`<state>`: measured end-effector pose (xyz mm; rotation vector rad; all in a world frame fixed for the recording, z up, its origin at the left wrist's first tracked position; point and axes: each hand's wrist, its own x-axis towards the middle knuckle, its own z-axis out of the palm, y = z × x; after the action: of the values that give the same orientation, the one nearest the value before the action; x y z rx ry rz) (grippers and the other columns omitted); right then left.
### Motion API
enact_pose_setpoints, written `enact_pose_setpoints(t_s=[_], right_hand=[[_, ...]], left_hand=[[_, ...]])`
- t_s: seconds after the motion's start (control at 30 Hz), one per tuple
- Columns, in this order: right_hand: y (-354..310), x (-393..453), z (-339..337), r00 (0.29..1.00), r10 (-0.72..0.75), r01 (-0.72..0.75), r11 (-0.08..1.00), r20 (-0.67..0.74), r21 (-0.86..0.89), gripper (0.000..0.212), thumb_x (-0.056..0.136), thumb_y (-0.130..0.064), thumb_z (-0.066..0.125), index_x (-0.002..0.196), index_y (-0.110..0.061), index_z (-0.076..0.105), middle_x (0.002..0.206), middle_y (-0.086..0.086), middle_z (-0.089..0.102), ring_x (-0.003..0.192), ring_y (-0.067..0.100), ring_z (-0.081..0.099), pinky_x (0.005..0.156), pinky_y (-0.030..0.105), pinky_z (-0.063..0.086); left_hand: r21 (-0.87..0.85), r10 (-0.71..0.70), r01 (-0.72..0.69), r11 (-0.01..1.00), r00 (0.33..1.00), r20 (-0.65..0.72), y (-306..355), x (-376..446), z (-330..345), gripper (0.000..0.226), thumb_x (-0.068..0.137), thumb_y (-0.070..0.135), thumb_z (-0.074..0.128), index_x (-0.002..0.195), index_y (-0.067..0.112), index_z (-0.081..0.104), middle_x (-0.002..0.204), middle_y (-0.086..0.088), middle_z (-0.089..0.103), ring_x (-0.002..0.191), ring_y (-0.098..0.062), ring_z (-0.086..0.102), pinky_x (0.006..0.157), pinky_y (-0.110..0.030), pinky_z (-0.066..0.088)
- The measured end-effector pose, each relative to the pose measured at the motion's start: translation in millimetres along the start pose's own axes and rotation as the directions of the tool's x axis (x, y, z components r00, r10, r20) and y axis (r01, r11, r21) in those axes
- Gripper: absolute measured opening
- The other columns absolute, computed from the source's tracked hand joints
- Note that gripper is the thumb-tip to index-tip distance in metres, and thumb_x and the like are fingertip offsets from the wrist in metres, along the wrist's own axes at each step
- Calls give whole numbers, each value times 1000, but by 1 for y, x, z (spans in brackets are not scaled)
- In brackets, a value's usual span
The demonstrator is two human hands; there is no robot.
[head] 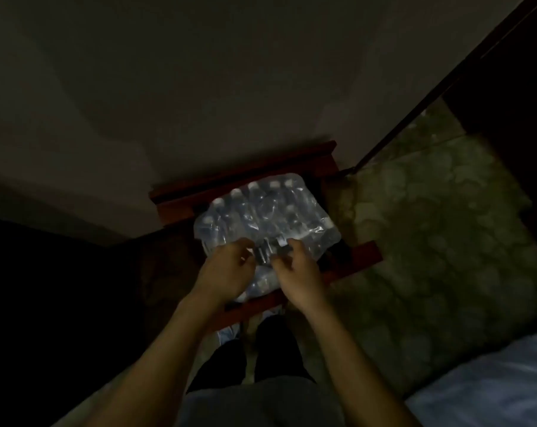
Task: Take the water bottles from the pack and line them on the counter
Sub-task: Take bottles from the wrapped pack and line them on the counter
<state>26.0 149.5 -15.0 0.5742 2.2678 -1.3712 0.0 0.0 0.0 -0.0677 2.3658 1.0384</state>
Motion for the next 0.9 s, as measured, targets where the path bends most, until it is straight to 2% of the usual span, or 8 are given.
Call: enact_pose_setpoints(t_s=[0.1,0.27,0.47,0.57,0.67,0.73,0.8,0.9], right_hand=[[14,26,9,998,47,-47,999,47,-9,44,97,-28,53,139,-18,45,127,4,59,96,7,54,71,18,40],[37,68,16,980,195,-197,976,32,95,38,98,-29,52,132,-13,55,119,4,64,110,19,59,83,26,40],[61,128,30,862,505,-504,843,46,187,42,96,-32,49,129,-8,58,130,13,61,114,29,59,78,27,40],[69,141,41,823,562,-565,791,84,234,46,94,-31,52,131,-4,55,131,16,60,112,31,61,88,33,50],[69,152,47,762,642,-625,694,86,358,54,93,-39,55,135,-5,51,133,16,58,112,32,62,94,46,53],[69,159,48,722,688,-654,649,67,388,53,95,-40,53,135,-5,52,130,16,60,110,32,63,93,45,54],[76,161,49,753,657,-637,716,32,285,52,98,-41,46,134,-4,52,132,16,58,115,33,60,93,37,51],[81,157,53,804,595,-582,786,3,206,46,103,-36,34,132,-5,54,133,17,57,121,32,54,79,29,41]], left_hand=[[-14,-53,53,998,999,9,0,21,22,33,98,19,49,129,17,60,112,-7,71,84,-16,65,72,-28,53],[28,-151,149,988,984,97,-5,55,55,30,95,20,52,121,13,65,117,-12,70,101,-28,67,87,-37,54],[27,-248,246,969,962,113,-30,73,69,32,95,22,52,125,18,63,119,-10,69,100,-27,67,79,-28,49],[38,-275,273,961,956,97,-42,70,68,34,96,22,53,129,16,61,124,-10,67,107,-26,66,88,-33,53],[27,-281,279,960,954,106,-48,66,66,31,97,17,53,126,14,62,120,-10,69,102,-23,67,81,-27,51],[-2,-284,286,958,953,103,-50,63,64,29,97,15,52,124,15,63,118,-9,69,98,-21,67,77,-25,49],[-22,-290,293,956,953,90,-50,63,61,30,98,16,51,126,15,62,121,-8,68,102,-20,66,78,-23,47],[-48,-287,292,955,954,85,-47,67,59,32,99,17,50,129,15,61,124,-7,67,100,-17,65,73,-18,47]])
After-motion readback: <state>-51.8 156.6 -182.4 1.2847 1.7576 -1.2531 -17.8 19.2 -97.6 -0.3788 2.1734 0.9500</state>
